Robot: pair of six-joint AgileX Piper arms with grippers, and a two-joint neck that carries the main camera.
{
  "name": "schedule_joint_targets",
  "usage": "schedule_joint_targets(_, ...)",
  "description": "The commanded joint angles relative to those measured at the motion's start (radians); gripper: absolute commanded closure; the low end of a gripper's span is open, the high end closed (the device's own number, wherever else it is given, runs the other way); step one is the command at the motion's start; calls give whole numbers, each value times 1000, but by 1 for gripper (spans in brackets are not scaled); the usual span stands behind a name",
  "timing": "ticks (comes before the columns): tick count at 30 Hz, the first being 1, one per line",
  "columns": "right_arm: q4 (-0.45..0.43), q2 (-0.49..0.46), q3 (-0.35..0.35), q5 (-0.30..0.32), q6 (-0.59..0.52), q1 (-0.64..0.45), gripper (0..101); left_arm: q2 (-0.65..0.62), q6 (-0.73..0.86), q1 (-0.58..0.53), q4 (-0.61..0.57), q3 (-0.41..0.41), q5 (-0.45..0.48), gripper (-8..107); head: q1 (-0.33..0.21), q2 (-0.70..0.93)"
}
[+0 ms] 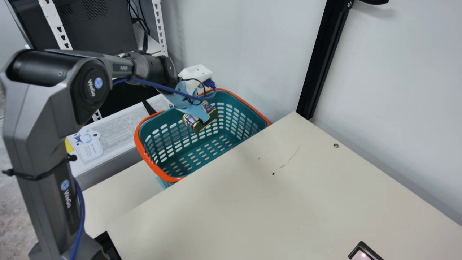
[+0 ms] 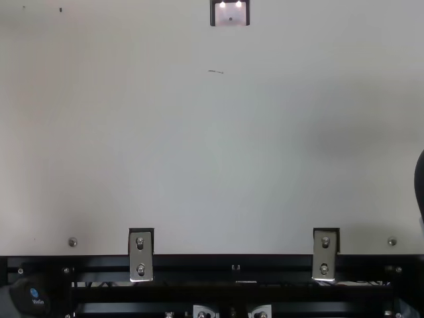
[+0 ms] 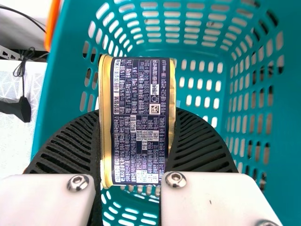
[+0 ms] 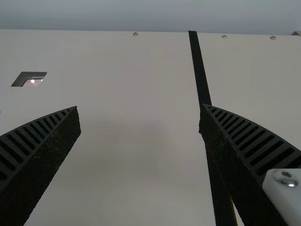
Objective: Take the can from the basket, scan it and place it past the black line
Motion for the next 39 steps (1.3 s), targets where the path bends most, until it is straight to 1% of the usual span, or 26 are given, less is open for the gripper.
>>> schedule_joint_targets(1, 0, 0, 0, 0, 0, 0, 0, -22, -17, -4, 1, 0, 11, 89, -37, 33)
schedule_joint_targets(4, 0, 0, 0, 0, 0, 0, 0, -53, -35, -10, 1, 3, 26, 89, -37, 33)
schedule_joint_targets(7, 0, 0, 0, 0, 0, 0, 0, -84, -50, -14, 2, 8, 39, 77, -37, 33)
schedule_joint_targets(8, 0, 0, 0, 0, 0, 0, 0, -95, -55, -15, 1, 9, 44, 76, -37, 33)
schedule_joint_targets(9, 0, 0, 0, 0, 0, 0, 0, -106, -58, -16, 0, 10, 49, 79, -37, 33)
schedule_joint_targets(11, 0, 0, 0, 0, 0, 0, 0, -125, -65, -17, -5, 11, 59, 89, -37, 33)
schedule_joint_targets(13, 0, 0, 0, 0, 0, 0, 0, -145, -70, -18, -10, 9, 72, 88, -37, 33)
schedule_joint_targets(14, 0, 0, 0, 0, 0, 0, 0, -155, -73, -18, -13, 8, 78, 84, -37, 33)
schedule_joint_targets(18, 0, 0, 0, 0, 0, 0, 0, -187, -81, -17, -25, 0, 103, 77, -37, 33)
schedule_joint_targets(22, 0, 0, 0, 0, 0, 0, 0, -213, -91, -15, -35, -8, 125, 75, -37, 33)
schedule_joint_targets(24, 0, 0, 0, 0, 0, 0, 0, -225, -98, -14, -38, -10, 133, 72, -37, 33)
schedule_joint_targets(26, 0, 0, 0, 0, 0, 0, 0, -237, -106, -15, -41, -11, 140, 59, -37, 33)
schedule_joint_targets(30, 0, 0, 0, 0, 0, 0, 0, -264, -126, -19, -43, -9, 154, 56, -37, 33)
schedule_joint_targets(32, 0, 0, 0, 0, 0, 0, 0, -276, -135, -22, -44, -7, 160, 49, -37, 33)
schedule_joint_targets(33, 0, 0, 0, 0, 0, 0, 0, -282, -139, -24, -46, -5, 162, 40, -37, 33)
schedule_joint_targets(34, 0, 0, 0, 0, 0, 0, 0, -290, -144, -26, -46, -4, 165, 37, -37, 33)
schedule_joint_targets(39, 0, 0, 0, 0, 0, 0, 0, -324, -166, -33, -49, 2, 181, 34, -37, 33)
